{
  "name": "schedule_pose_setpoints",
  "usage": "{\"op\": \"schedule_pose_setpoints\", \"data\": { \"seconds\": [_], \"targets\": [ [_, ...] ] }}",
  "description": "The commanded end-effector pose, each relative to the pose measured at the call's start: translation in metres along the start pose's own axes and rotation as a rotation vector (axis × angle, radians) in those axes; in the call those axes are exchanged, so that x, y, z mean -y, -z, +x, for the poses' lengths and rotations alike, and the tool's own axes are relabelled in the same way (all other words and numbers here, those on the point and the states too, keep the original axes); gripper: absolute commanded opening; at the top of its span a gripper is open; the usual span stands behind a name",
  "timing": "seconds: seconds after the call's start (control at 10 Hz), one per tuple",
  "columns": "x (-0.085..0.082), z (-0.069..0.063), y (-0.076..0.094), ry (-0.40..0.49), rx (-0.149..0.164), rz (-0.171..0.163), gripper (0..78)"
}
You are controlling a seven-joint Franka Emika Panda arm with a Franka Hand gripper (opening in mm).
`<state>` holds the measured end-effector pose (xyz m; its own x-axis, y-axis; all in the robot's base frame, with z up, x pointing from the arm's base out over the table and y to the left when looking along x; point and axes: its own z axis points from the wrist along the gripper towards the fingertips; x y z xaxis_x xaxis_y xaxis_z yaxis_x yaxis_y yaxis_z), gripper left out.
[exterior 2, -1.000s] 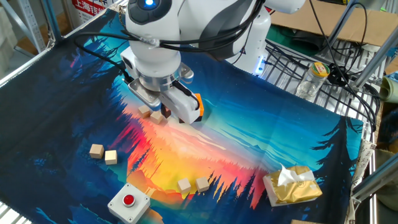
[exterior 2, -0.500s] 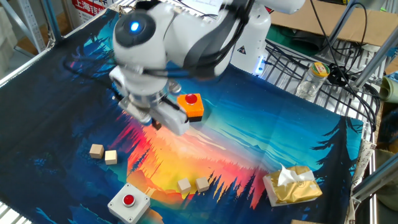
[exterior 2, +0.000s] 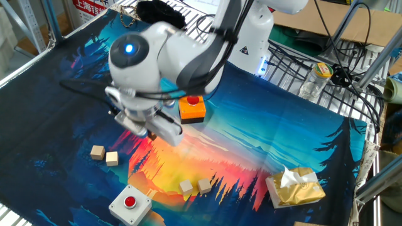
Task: Stack the blocks into a pyramid shape
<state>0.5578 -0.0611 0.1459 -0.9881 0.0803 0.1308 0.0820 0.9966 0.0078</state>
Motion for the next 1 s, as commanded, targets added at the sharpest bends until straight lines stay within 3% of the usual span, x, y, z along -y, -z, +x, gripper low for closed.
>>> {"op": "schedule_pose_setpoints", "data": {
  "seconds": [0.1, 0.3, 0.5, 0.7, 1.0],
  "targets": [
    [0.0069, -0.0077, -0.0096, -0.014, -0.007, 0.015, 0.0],
    [0.0069, -0.0077, -0.0096, -0.038, -0.003, 0.051, 0.0],
    [0.0069, -0.0077, -0.0096, -0.060, -0.004, 0.054, 0.0],
    [0.0069, -0.0077, -0.0096, -0.080, -0.033, 0.059, 0.0],
    [0.0069, -0.0077, -0.0096, -0.074, -0.048, 0.061, 0.0]
  ]
}}
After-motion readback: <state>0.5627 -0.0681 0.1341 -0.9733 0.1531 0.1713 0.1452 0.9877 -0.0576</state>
